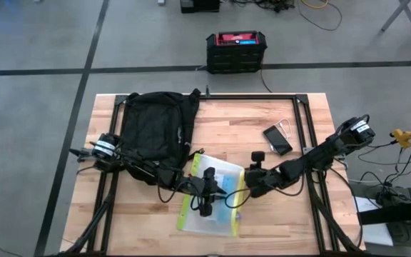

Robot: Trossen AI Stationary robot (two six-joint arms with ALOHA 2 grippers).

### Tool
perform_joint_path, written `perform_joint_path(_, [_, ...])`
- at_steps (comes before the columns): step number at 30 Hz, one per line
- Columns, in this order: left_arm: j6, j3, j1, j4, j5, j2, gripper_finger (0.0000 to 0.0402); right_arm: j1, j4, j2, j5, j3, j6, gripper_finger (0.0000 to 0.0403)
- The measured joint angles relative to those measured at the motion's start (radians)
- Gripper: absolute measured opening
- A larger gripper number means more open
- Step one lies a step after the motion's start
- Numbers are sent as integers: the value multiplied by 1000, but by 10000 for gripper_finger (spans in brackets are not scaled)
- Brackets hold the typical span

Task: Unpack backpack
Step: Close the zip bag, then close the yellow zip bag

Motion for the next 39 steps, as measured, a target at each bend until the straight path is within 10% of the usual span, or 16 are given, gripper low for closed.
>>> perform_joint_path(16, [-7,0,0,1,1,0,64,-13,-25,7,61,0,66,186])
perform_joint_path(25, [41,-7,0,-90,9,-85,64,-49,-48,4,73,8,27,15])
perform_joint_path(39, [343,-7,34,-366,5,-497,64,-111,-330,-137,94,306,-268,1])
